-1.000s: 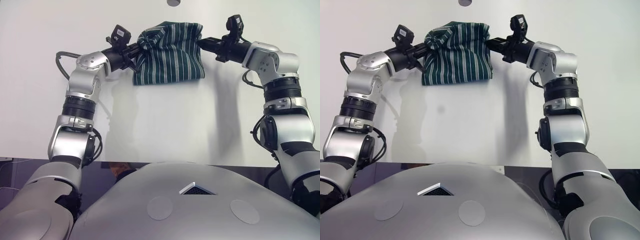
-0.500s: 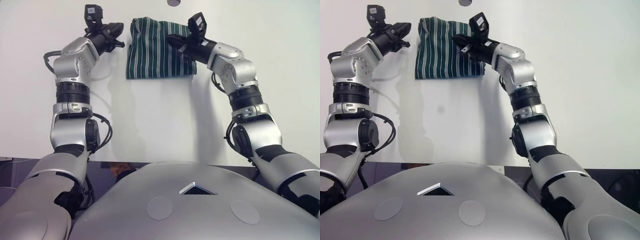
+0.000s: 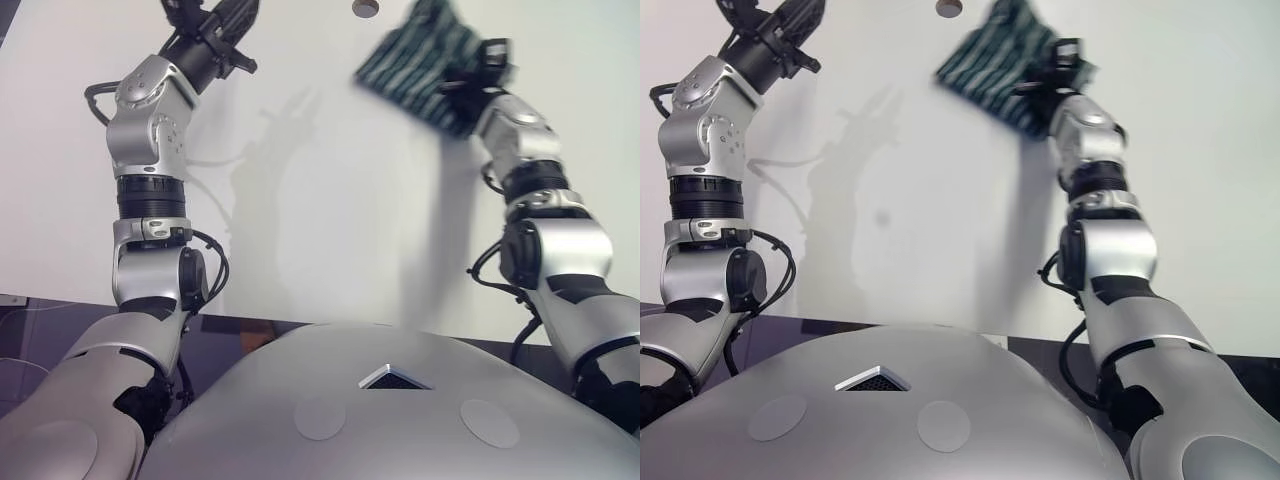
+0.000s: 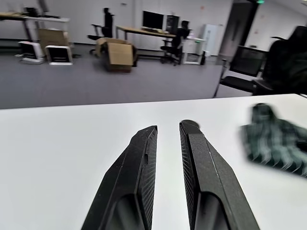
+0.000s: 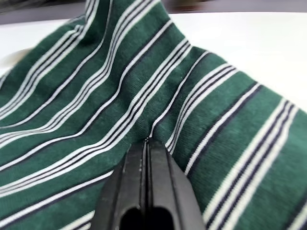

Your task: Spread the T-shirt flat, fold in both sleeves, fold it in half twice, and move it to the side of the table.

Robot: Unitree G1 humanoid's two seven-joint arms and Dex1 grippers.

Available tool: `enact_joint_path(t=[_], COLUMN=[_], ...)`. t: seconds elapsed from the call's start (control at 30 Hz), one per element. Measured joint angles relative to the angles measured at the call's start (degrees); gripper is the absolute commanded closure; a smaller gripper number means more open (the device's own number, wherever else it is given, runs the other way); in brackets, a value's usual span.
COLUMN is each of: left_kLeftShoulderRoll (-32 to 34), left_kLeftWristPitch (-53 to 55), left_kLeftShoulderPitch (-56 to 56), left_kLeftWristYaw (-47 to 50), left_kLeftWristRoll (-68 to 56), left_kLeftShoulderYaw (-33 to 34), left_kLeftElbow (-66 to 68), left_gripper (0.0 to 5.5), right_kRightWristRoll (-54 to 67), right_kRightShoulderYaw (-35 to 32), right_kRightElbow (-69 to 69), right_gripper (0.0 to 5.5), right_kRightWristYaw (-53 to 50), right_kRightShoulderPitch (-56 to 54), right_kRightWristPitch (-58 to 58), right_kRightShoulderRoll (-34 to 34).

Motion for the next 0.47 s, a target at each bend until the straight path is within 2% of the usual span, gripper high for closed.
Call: enact_joint_path(t=[0.07,0.17,0.37,0.47], left_kLeftShoulderRoll=[-0.25,-1.68,-8.87,-11.76], left_kLeftWristPitch=[-0.19,-1.43,-4.89,-7.62], left_kLeftShoulderPitch=[2.46,4.0,7.91,11.83], left_kLeftWristYaw=[2.13,4.69,12.58,15.07], left_kLeftWristRoll=[0.46,1.05,2.89,4.1], left_kLeftShoulderYaw=[0.44,0.11,-0.8,-1.42], left_kLeftElbow=[-0.03,-0.26,-1.35,-2.64], left_gripper=[4.66,4.66,4.66,4.66], right_kRightWristRoll=[1.64,3.42,0.53,-0.67], right_kRightShoulderYaw=[-4.77,-8.74,-12.51,-13.63], right_kRightElbow=[-6.39,-17.81,-28.13,-28.65], right_gripper=[5.49,5.49,5.49,5.49], right_kRightWristYaw=[-3.82,-9.31,-23.07,-26.3], right_kRightShoulderPitch=[6.94,15.85,24.83,24.34], right_kRightWristPitch=[0.27,0.7,2.78,7.49], right_kRightShoulderRoll=[-2.91,-0.79,0.25,-0.64])
